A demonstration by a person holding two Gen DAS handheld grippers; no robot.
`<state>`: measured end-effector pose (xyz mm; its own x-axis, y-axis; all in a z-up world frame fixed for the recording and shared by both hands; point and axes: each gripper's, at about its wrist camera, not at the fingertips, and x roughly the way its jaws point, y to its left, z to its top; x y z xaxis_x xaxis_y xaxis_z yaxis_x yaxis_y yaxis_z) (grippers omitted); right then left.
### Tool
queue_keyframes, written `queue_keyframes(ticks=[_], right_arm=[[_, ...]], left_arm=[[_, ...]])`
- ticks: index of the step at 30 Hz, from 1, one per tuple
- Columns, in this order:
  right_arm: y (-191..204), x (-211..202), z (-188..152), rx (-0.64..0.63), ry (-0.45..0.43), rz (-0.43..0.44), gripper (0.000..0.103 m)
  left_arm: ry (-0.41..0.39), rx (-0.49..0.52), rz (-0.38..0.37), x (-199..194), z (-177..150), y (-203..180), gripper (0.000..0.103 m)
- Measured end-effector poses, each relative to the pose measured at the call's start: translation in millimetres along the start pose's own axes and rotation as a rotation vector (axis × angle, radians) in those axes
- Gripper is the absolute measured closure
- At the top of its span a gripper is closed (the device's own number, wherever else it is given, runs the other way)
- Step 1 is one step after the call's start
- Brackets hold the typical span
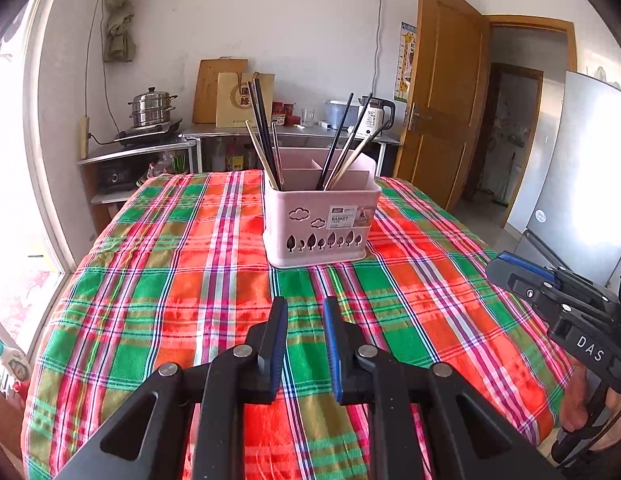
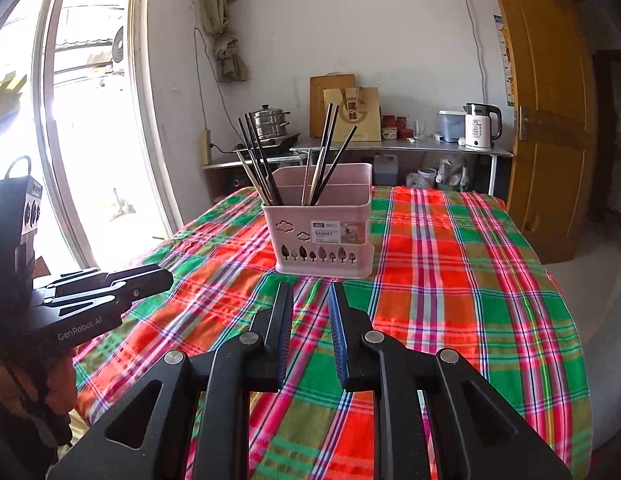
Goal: Organize utensils
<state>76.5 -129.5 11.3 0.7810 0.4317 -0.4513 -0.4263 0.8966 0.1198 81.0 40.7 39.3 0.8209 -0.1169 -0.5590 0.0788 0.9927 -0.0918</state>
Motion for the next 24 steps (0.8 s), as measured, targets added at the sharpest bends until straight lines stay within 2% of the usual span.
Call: queue_keyframes(ticks=[9, 13, 24], right_arm=[[8, -9, -27, 0.009, 0.001, -0.009, 0.082], [7, -9, -36, 0.019, 0.002, -0.009, 0.069], [10, -1, -45, -0.002, 0.023, -0.041, 0.069]], left_arm=[[-0.017, 0.017, 0.023, -14, -31, -8, 0.086], [-0.036, 0.007, 0.034, -18, -39, -7, 0.086], [-0.031, -0.005, 0.063, -9, -49, -7, 0.086]])
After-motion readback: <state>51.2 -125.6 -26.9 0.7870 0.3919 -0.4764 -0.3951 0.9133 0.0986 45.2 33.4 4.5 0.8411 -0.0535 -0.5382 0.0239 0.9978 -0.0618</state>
